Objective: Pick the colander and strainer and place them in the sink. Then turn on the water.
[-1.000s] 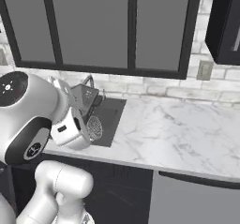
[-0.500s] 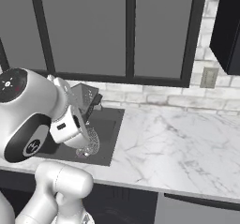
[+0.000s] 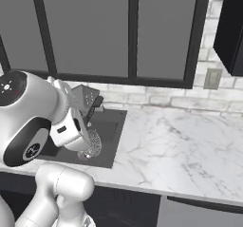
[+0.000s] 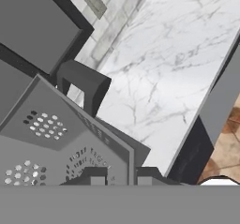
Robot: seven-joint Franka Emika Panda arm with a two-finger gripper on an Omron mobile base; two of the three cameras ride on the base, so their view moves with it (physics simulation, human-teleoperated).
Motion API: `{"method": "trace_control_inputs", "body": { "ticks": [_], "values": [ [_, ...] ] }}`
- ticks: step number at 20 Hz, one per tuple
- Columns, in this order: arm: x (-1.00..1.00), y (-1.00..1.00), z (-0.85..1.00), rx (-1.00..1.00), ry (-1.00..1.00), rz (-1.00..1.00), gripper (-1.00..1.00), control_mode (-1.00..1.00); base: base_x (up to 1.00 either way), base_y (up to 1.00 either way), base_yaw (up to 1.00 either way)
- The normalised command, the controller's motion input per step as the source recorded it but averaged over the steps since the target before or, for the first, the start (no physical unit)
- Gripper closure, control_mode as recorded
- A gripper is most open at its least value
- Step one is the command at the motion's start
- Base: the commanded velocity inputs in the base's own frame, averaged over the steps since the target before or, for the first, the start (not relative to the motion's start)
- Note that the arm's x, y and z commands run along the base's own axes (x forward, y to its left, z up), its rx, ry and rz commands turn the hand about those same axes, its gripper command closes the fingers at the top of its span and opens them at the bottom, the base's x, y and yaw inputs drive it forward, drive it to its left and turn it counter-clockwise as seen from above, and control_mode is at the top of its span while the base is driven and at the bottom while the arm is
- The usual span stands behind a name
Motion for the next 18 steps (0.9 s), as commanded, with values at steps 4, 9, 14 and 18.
{"method": "trace_control_inputs", "body": {
  "ticks": [4, 9, 14, 18],
  "values": [
    [0.00, 0.00, 0.00, 0.00, 0.00, 0.00, 1.00, 1.00, 0.18, 0.48, 0.34],
    [0.00, 0.00, 0.00, 0.00, 0.00, 0.00, 1.00, 1.00, 0.34, 0.24, 0.38],
    [0.00, 0.00, 0.00, 0.00, 0.00, 0.00, 1.00, 1.00, 0.55, 0.29, 0.30],
    [0.00, 0.00, 0.00, 0.00, 0.00, 0.00, 1.00, 1.00, 0.49, 0.46, 0.20]
  ]
}}
